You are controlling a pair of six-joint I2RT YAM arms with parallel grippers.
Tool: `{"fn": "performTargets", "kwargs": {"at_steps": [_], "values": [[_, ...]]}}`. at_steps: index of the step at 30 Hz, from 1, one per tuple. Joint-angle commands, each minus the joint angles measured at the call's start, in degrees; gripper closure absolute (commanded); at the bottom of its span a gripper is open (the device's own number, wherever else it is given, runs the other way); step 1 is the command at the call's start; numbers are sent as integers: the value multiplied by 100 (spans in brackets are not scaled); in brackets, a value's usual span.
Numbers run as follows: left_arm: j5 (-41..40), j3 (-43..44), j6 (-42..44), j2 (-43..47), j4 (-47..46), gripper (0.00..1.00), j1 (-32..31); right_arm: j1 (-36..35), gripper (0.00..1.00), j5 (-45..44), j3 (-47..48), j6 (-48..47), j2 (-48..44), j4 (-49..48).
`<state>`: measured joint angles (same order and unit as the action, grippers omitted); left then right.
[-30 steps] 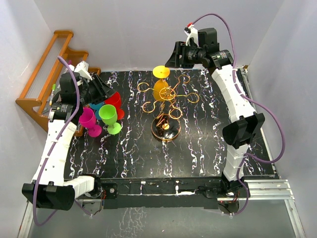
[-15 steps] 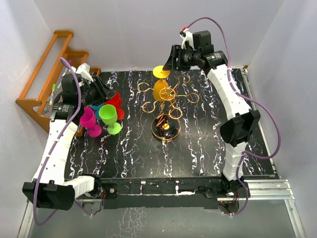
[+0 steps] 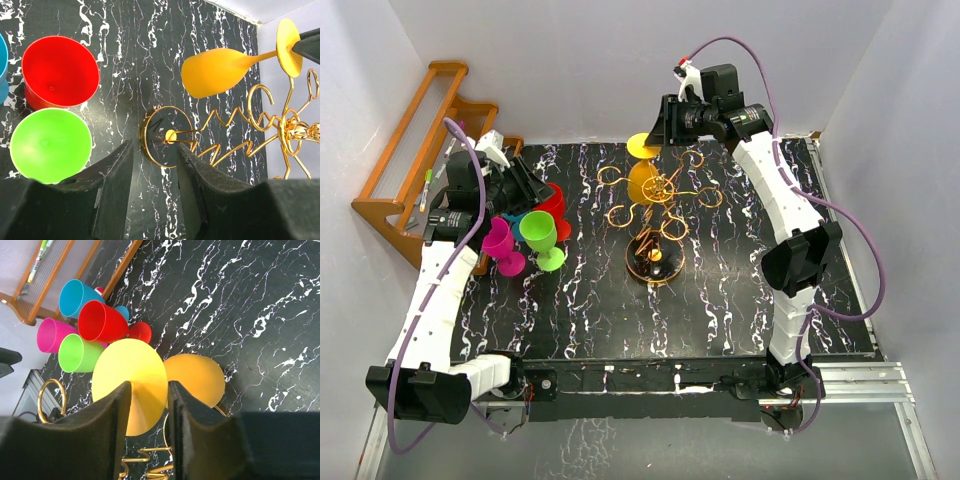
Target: Take the wine glass off the wine glass rack
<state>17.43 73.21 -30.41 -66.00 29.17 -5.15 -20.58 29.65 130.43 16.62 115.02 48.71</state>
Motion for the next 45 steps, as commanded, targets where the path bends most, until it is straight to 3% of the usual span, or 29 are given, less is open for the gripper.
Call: {"fn": "performTargets", "kwargs": {"at_steps": [1, 5, 9, 30, 45], "values": [[35, -59, 97, 174, -41, 62, 4, -2, 67, -40, 134, -29, 23, -236], [15, -70, 97, 180, -23, 62, 1, -5, 79, -31, 109, -31, -25, -290], [10, -79, 97, 192, -13, 62, 5, -7, 82, 110, 40, 17, -131, -399], [85, -35, 44, 184, -26, 62, 5, -25, 80, 952, -680, 345, -600, -1185], [127, -26, 10, 148, -30, 62, 7, -119, 76, 1014, -735, 378, -660, -1296]]}}
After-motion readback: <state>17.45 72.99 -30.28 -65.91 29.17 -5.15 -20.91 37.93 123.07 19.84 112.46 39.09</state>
